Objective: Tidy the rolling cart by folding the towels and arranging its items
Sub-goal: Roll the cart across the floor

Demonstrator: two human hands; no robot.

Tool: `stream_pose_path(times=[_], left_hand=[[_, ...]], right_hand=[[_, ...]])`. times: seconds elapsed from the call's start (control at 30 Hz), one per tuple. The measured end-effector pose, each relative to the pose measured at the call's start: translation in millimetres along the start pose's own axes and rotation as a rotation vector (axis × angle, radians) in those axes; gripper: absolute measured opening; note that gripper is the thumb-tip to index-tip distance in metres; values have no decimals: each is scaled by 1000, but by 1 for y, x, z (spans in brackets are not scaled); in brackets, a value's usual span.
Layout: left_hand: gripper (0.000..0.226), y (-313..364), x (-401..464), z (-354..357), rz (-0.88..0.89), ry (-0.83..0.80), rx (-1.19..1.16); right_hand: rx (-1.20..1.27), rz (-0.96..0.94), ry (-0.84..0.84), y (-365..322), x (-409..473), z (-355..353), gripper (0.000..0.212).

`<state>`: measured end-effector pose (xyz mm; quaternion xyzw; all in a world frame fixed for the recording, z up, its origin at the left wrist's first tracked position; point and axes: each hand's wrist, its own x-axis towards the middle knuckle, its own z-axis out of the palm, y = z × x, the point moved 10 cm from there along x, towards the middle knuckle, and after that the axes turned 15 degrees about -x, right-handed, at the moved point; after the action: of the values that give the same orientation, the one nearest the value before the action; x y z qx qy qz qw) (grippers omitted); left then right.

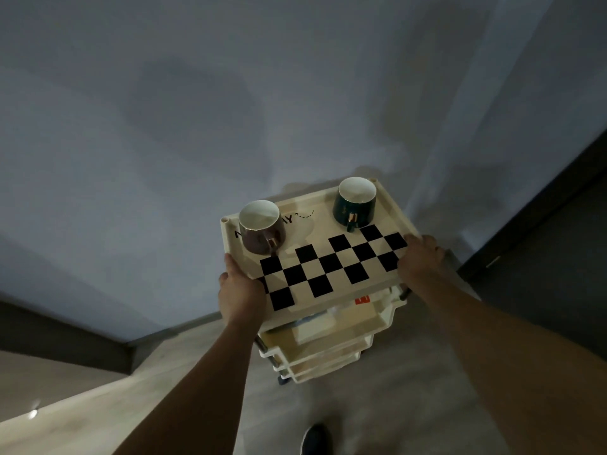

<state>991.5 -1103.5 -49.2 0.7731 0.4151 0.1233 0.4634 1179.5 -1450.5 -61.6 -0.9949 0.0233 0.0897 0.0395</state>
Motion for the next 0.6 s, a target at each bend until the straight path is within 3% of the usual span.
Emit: stream_pose_path(times=[0.6], left_hand=[[50,107,-11,168,30,12,-27]], right_hand=[[69,1,-69,134,147,-32,47]])
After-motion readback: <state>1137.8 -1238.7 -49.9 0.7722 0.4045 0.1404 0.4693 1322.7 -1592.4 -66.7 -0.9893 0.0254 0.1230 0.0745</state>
